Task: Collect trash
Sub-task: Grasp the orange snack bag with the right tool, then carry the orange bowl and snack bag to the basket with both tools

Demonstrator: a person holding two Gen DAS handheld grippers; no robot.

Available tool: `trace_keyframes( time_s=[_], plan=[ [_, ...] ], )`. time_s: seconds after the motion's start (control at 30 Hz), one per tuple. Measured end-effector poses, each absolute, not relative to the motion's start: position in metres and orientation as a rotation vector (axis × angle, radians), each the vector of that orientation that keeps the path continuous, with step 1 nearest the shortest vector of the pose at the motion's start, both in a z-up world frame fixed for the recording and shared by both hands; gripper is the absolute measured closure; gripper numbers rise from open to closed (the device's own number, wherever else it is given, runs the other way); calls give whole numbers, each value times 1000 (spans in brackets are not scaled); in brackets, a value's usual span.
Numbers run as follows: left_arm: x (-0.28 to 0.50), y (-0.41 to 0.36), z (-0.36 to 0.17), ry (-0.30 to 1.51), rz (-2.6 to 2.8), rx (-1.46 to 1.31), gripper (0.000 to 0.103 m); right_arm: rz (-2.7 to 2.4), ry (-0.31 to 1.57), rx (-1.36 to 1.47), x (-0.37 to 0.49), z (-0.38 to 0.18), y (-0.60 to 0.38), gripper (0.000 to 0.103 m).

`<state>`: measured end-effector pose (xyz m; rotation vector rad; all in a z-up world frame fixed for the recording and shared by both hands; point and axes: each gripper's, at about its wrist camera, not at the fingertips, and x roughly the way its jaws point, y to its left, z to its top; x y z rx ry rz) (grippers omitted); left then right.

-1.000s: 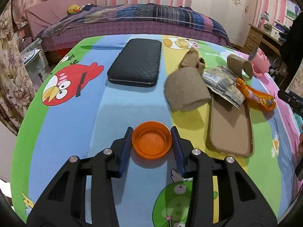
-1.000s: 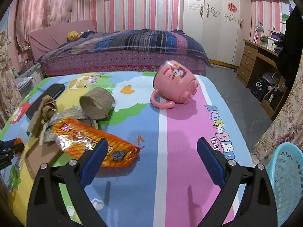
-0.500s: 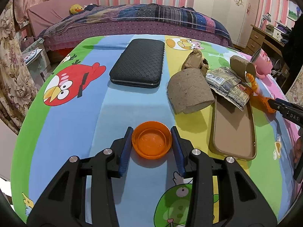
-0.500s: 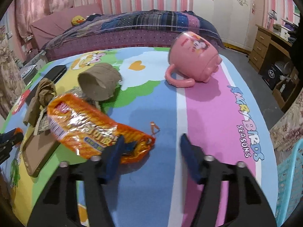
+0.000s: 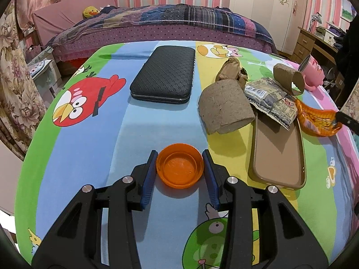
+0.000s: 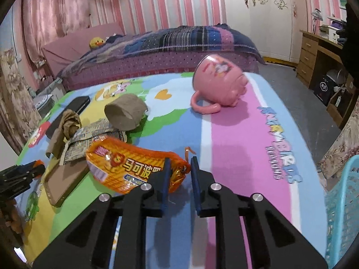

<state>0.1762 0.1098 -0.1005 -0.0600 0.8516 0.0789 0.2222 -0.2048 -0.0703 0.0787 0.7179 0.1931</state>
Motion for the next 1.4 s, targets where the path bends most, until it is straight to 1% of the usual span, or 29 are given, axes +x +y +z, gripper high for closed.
trace_keyframes(
  time_s=[0.27, 0.4, 0.57, 0.73, 1.13, 1.4],
  plan=[
    [154, 102, -78, 771, 131, -17, 64, 153, 630, 36, 191, -35, -225, 85],
    [136, 94, -45, 692, 127, -15, 64, 129, 595, 13, 176, -16, -240, 85],
    [123, 72, -5, 596, 98, -18, 64, 72, 571, 53, 150, -2, -277, 85],
    [125, 39, 16, 560, 37, -38, 64, -1, 557, 61, 122, 6, -313, 85],
    [137, -67, 32, 531, -159, 11, 64, -235, 521, 129, 66, 13, -419, 85],
    [145, -155, 15, 551, -325, 35, 64, -388, 513, 173, 30, 0, -481, 85]
  ],
)
